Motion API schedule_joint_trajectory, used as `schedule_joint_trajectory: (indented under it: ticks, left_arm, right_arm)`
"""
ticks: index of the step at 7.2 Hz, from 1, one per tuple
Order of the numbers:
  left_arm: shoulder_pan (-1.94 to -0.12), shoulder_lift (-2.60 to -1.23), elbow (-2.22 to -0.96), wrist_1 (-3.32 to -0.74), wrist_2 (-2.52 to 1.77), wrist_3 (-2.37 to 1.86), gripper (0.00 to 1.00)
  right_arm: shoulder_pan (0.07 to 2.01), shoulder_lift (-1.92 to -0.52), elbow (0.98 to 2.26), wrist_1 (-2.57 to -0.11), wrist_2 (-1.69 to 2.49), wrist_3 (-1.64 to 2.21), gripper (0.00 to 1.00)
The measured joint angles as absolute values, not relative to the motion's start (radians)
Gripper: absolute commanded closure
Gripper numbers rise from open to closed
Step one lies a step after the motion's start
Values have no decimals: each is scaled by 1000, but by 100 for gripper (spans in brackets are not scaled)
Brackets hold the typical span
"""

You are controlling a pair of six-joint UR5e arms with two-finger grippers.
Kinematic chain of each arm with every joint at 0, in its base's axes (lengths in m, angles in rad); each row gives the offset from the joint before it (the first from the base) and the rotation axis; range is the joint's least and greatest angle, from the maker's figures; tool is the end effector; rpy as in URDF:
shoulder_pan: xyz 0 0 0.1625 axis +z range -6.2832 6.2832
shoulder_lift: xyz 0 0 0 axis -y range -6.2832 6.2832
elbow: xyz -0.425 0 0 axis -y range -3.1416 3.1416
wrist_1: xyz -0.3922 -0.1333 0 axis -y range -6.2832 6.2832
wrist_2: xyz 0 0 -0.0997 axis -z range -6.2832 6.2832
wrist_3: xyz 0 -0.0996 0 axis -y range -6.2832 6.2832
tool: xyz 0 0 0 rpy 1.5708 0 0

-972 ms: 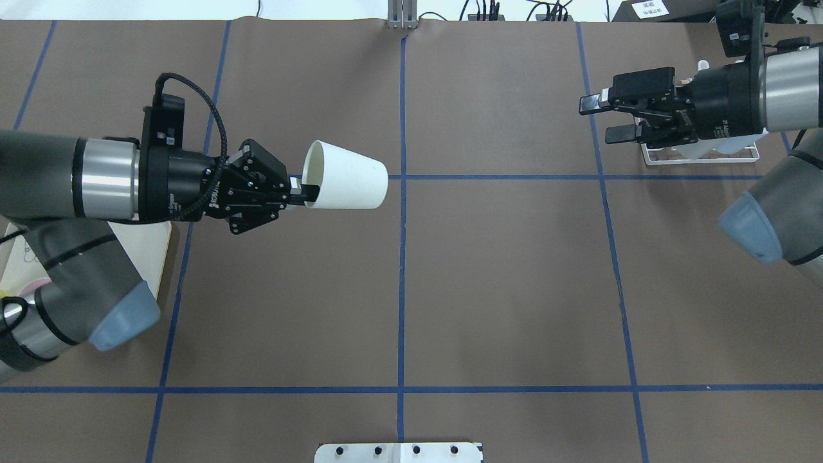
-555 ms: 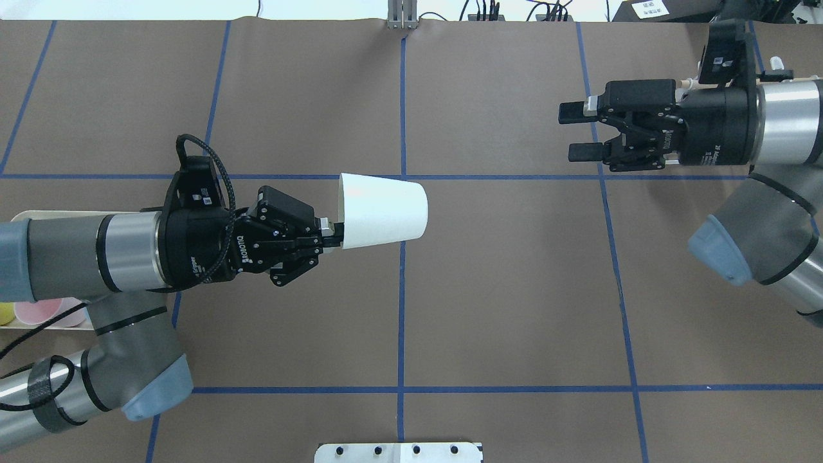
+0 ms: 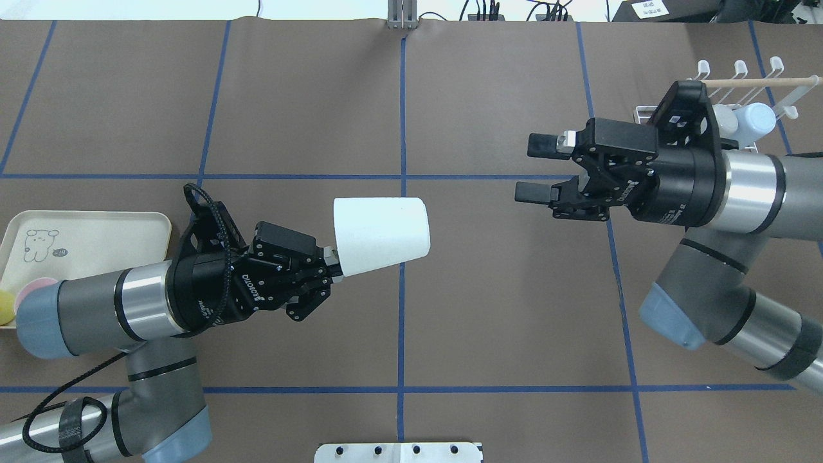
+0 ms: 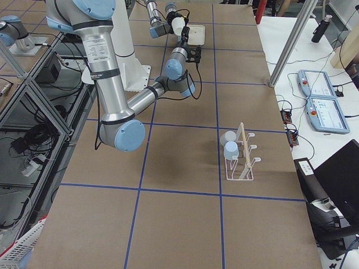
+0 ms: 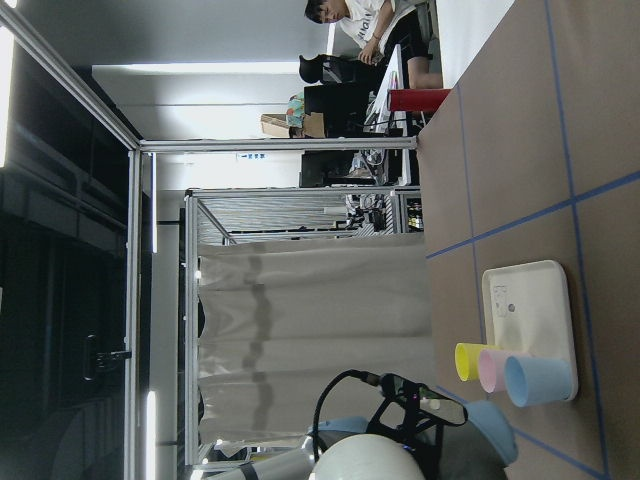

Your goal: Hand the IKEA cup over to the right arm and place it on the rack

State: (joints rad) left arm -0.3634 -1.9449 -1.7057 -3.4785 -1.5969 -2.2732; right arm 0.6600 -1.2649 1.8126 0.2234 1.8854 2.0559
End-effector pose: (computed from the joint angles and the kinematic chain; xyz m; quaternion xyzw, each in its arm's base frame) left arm 0.4108 -0.2960 0.2263 -0.1623 0.9208 -0.1696 0.3116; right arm -0.3016 -0.3638 0.2260 0.0187 -0.9116 0.0870 0.4013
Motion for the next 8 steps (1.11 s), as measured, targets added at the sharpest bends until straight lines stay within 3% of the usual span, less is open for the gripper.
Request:
schedule_joint_trajectory:
  ticks: [8]
  left_arm:
    - [-414, -1999, -1693, -3446, -1649, -2268, 100]
  right_arm:
    - [546, -1195, 1804, 190, 1800, 2050, 6]
